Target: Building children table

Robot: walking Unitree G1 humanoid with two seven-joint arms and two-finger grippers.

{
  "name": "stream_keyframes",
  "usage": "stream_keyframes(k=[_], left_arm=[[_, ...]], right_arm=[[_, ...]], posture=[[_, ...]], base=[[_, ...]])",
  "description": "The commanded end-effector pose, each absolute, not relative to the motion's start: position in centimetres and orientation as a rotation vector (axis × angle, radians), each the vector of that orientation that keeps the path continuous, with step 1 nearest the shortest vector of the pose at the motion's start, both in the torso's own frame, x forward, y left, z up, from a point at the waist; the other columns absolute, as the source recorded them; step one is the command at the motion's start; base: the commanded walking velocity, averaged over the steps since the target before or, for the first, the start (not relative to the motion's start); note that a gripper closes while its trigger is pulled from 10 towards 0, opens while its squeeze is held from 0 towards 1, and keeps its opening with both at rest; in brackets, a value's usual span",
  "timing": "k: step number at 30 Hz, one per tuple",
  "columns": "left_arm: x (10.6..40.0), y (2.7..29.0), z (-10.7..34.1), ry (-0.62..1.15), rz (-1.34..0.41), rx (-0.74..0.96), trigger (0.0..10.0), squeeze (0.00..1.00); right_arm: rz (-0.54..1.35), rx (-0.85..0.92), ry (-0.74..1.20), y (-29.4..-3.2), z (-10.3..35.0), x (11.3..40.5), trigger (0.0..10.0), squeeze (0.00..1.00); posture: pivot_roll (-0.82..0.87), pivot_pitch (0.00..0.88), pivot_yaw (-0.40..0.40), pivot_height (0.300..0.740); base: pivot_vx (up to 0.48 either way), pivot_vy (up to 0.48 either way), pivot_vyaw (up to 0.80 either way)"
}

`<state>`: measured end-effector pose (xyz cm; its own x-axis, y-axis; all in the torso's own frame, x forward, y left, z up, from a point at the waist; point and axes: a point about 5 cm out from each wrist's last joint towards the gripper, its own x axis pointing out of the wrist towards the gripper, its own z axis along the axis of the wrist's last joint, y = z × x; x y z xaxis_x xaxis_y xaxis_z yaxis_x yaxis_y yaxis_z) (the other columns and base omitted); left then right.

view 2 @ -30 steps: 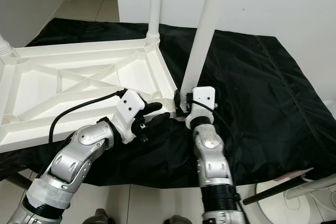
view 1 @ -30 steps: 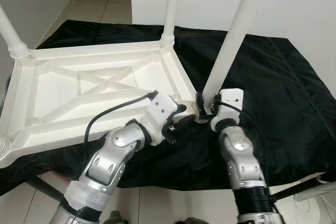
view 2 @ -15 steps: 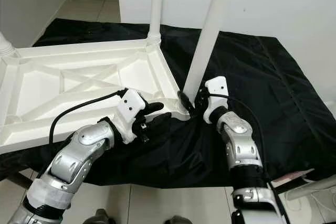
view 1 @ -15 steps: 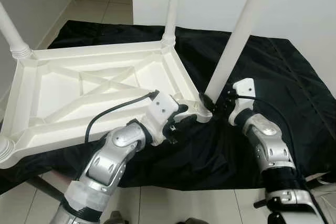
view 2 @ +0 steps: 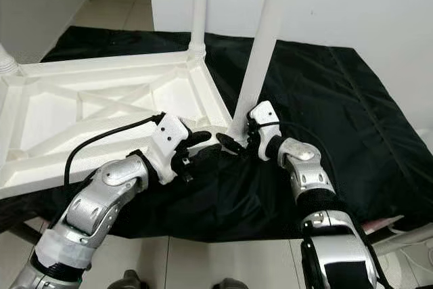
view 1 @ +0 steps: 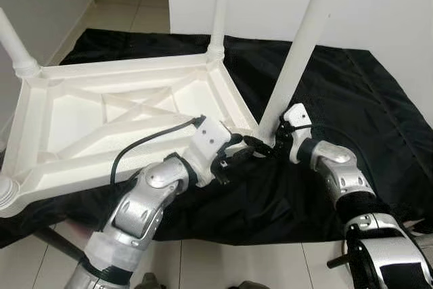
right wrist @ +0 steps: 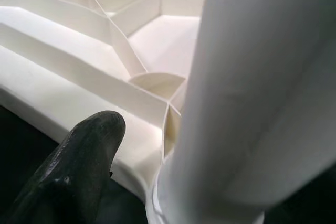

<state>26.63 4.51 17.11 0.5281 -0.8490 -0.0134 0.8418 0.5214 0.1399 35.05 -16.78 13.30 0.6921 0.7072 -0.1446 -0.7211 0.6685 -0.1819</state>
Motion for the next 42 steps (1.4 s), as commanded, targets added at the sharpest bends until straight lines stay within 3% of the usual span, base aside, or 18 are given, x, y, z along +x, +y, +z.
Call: stream_keyframes(k=[1,2,5,6,15,16,17,18,30,35,42], left_arm=[[26.6,4.1,17.4,-0.067,-1.026,0.139,10.0,0.00],[26.6,4.1,17.4,-0.069,-1.024,0.142,10.0,0.00],[26.7,4.1,17.4,-0.072,-1.022,0.148,10.0,0.00],[26.9,4.2,17.5,-0.079,-1.013,0.156,10.0,0.00],[27.1,4.5,17.5,-0.084,-0.993,0.159,10.0,0.00],[27.1,4.6,17.5,-0.083,-0.989,0.160,10.0,0.00],[27.1,4.6,17.5,-0.083,-0.989,0.160,10.0,0.00],[27.1,4.7,17.5,-0.081,-0.984,0.161,10.0,0.00],[27.2,5.2,17.3,-0.074,-0.948,0.150,10.0,0.00],[27.0,5.1,17.0,-0.069,-0.938,0.134,10.0,0.00],[27.3,4.8,17.5,-0.085,-0.932,0.124,10.0,0.00]], right_arm=[[0.822,-0.253,0.080,-16.7,13.0,35.1,10.0,0.00],[0.822,-0.261,0.083,-16.5,12.9,35.3,4.5,0.00],[0.813,-0.265,0.085,-16.5,12.9,35.5,4.5,0.00],[0.787,-0.253,0.114,-16.6,12.6,35.7,0.0,0.00],[0.753,-0.219,0.140,-17.5,11.4,35.1,0.0,0.00],[0.723,-0.200,0.141,-17.7,11.2,34.9,6.1,0.00],[0.723,-0.200,0.141,-17.7,11.2,34.9,6.1,0.00],[0.689,-0.189,0.135,-17.8,11.1,34.9,10.0,0.00],[0.364,-0.106,0.093,-17.3,10.8,35.1,10.0,0.00],[0.011,0.040,0.055,-14.2,10.6,34.2,10.0,0.00],[-0.082,0.034,0.008,-12.9,11.2,33.9,10.0,0.00]], posture=[[0.00,0.000,-0.058,0.740],[0.00,0.000,-0.060,0.740],[0.00,0.000,-0.060,0.740],[0.02,0.000,-0.066,0.740],[0.02,0.000,-0.063,0.740],[0.02,0.000,-0.061,0.740],[0.02,0.000,-0.061,0.740],[0.02,0.000,-0.062,0.740],[0.01,0.000,-0.062,0.740],[0.01,0.000,-0.066,0.740],[0.01,0.000,-0.065,0.740]], base=[[0.000,0.000,0.00],[0.000,0.000,0.00],[0.000,0.000,0.00],[0.000,0.000,0.00],[0.000,0.000,0.00],[0.000,0.000,0.00],[0.000,0.000,0.00],[0.000,0.000,0.00],[0.000,0.000,0.00],[0.000,0.000,0.00],[0.000,0.000,0.00]])
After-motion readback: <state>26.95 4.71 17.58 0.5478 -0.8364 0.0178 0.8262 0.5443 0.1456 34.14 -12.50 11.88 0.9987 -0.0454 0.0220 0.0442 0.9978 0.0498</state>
